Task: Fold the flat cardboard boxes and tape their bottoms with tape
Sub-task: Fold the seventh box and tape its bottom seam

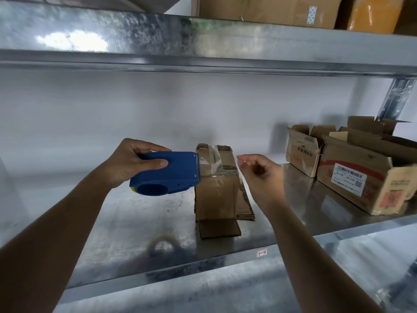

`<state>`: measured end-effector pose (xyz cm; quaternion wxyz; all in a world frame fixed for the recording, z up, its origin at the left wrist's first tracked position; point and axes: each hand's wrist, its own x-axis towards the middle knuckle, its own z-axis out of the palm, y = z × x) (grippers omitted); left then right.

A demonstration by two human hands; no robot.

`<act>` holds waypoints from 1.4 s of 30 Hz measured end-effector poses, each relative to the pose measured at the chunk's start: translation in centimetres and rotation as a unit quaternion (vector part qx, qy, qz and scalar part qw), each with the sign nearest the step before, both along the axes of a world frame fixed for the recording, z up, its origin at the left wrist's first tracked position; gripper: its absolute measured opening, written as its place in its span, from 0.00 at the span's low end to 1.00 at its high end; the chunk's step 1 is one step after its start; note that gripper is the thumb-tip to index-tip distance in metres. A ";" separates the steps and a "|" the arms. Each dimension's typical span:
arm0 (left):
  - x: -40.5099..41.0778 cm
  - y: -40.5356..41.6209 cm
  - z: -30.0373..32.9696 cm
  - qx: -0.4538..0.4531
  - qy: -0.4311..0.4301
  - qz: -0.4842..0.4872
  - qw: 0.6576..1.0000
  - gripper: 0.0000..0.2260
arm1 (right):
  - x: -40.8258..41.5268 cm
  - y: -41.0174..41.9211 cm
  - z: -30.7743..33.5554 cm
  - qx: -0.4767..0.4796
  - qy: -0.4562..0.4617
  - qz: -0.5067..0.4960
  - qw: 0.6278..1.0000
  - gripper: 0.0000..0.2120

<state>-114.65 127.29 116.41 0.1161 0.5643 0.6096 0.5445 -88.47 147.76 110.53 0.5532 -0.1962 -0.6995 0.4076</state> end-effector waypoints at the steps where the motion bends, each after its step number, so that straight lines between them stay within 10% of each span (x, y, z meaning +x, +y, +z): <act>1: 0.1 0.1 0.0 -0.002 0.004 0.003 1.000 0.16 | -0.3 -0.4 0.2 0.053 -0.017 -0.007 0.998 0.04; 18: 0.5 0.1 -0.2 0.008 0.019 -0.019 1.000 0.14 | -3.0 -0.4 -0.1 0.443 -0.172 -0.063 0.877 0.12; 42: -0.6 -4.7 -0.2 0.011 0.084 0.039 0.996 0.17 | -2.9 -3.2 0.5 0.308 -0.303 -0.049 0.900 0.18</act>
